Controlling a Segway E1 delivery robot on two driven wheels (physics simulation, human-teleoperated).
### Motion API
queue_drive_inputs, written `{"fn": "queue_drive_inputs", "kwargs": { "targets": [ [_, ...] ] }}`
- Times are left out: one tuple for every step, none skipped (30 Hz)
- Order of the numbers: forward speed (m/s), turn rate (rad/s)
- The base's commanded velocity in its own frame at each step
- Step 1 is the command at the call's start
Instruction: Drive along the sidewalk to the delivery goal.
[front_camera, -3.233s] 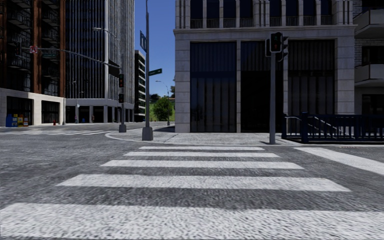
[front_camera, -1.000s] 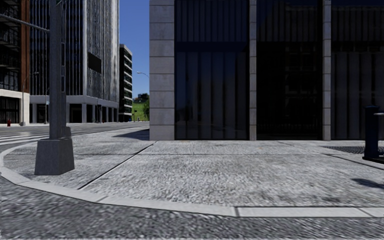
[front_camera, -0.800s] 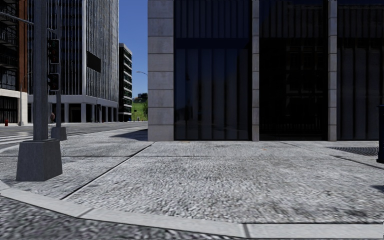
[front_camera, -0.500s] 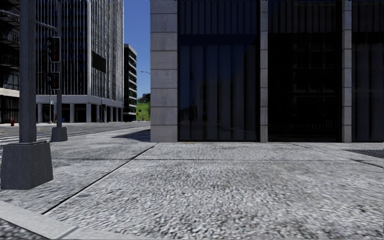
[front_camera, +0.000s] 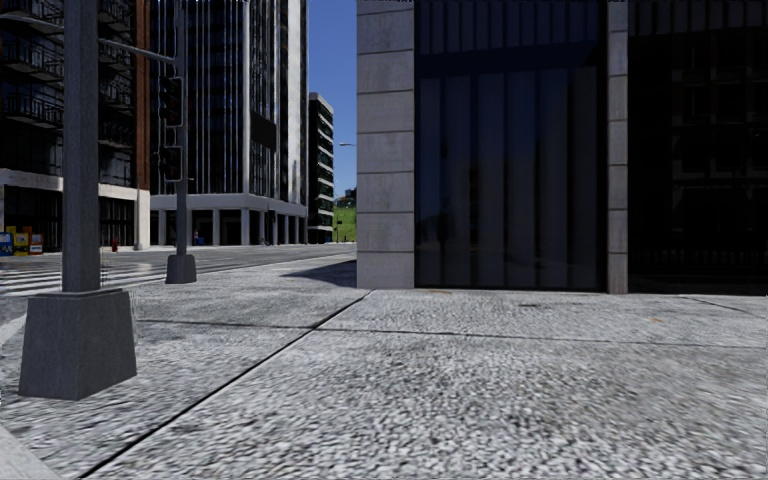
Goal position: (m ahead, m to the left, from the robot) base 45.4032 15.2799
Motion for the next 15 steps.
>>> {"fn": "queue_drive_inputs", "kwargs": {
  "targets": [
    [1.05, 0.42],
    [1.05, 0.42],
    [1.05, 0.33],
    [1.05, 0.33],
    [1.06, 0.23],
    [1.06, 0.12],
    [1.09, 0.05],
    [1.09, 0.05],
    [1.11, 0.04],
    [1.15, 0.03],
    [1.15, 0.03],
    [1.17, 0.03],
    [1.18, 0.03],
    [1.18, 0.03],
    [1.18, 0.03]
  ]
}}
